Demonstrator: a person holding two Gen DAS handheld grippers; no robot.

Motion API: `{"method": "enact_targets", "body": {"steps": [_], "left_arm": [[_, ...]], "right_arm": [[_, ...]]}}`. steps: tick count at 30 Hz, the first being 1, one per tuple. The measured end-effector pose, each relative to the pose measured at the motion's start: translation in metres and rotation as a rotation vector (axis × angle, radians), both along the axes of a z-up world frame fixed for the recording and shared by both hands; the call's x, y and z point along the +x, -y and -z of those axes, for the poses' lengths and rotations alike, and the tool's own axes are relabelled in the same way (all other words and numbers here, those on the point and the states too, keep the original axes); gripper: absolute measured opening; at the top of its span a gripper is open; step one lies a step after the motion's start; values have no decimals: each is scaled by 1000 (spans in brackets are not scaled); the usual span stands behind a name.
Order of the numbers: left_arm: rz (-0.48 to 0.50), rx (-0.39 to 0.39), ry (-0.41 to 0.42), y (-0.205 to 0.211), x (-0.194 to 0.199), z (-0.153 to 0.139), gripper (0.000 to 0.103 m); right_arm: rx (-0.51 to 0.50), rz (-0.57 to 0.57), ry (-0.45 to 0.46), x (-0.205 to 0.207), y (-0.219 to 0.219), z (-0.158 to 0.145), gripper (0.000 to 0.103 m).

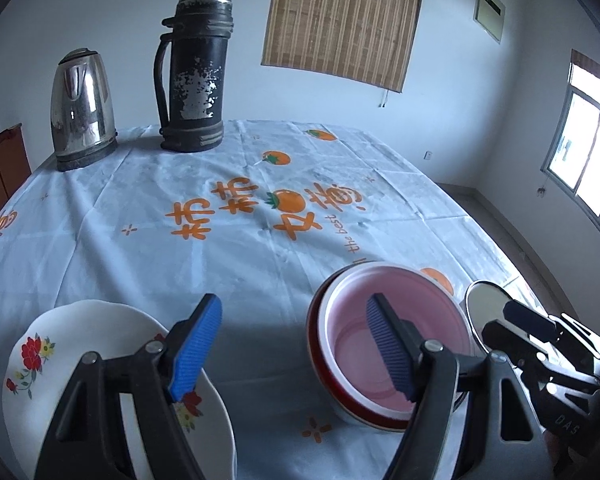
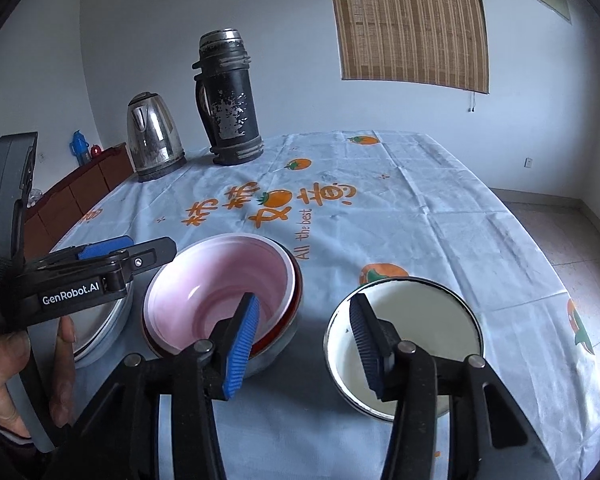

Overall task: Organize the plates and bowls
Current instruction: 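Open the left tool and pull it back from the pink bowl rim, then move both tools to the white enamel bowl and grasp its rim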

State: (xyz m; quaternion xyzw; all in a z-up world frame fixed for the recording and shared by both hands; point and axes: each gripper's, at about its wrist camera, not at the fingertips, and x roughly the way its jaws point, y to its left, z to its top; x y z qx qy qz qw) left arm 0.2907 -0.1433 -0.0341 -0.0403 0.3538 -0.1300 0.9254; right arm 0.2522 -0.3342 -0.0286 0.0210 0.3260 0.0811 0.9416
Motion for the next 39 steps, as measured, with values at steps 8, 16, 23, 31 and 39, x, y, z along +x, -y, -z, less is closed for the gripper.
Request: {"method": "enact_targets", "body": {"steps": [8,16,23,31,39], "left_arm": [[17,7,41,9,-7,-4,76],[63,20,83,35,-22,-16,76],[235,35,85,88,-42,-24,74],[358,24,-7,125,-46,-9,44],[375,51,-74,143,-41,5,30]], "right_arm": [[12,91,2,-13,35,6,49],[-4,239,-24,-16,78,19,49],[9,252,-62,-10,86,28,28],[-7,255,-67,-8,92,30,6],[1,258,-56,-9,96,32,7]]}}
